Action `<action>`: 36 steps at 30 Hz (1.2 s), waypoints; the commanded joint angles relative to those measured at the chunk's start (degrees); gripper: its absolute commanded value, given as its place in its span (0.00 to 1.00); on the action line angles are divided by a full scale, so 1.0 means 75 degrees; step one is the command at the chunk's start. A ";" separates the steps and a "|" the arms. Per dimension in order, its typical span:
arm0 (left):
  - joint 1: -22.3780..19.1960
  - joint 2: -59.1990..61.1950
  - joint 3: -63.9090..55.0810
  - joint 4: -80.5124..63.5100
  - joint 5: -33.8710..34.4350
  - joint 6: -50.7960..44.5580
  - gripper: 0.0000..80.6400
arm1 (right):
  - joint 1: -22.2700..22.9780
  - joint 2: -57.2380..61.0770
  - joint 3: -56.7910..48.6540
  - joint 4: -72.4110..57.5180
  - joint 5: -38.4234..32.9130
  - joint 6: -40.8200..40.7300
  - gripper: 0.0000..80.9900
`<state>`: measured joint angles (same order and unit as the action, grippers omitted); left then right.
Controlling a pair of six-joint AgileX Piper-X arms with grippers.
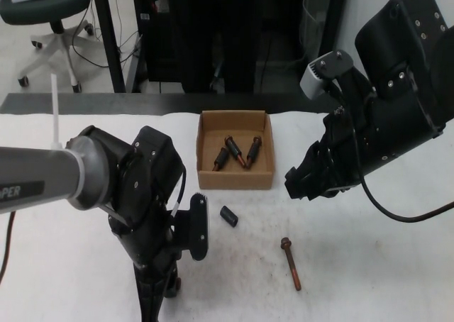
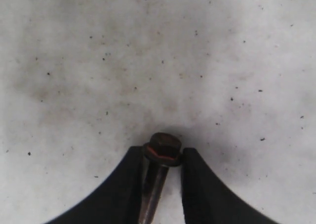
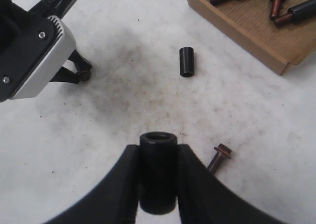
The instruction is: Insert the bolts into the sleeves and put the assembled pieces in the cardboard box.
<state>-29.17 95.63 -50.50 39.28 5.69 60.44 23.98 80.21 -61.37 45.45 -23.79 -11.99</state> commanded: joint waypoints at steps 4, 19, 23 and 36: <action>-0.0020 0.0008 0.0019 0.0238 -0.0115 0.0005 0.29 | 0.0003 -0.0032 -0.0012 -0.0026 -0.0083 -0.0091 0.01; 0.0001 0.0008 0.0019 0.0238 -0.0463 0.0152 0.35 | 0.0003 -0.0032 -0.0012 -0.0026 -0.0434 -0.0122 0.01; 0.0001 0.0008 0.0019 0.0151 -0.0427 0.0174 0.35 | 0.0003 -0.0032 -0.0012 -0.0026 -0.0434 -0.0153 0.01; 0.0023 0.0008 0.0019 0.0059 0.0031 0.0174 0.18 | 0.0003 -0.0032 -0.0012 -0.0026 -0.0434 -0.0153 0.01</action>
<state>-29.17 95.67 -50.50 40.01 5.69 61.73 23.98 80.21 -61.37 45.45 -26.11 -12.77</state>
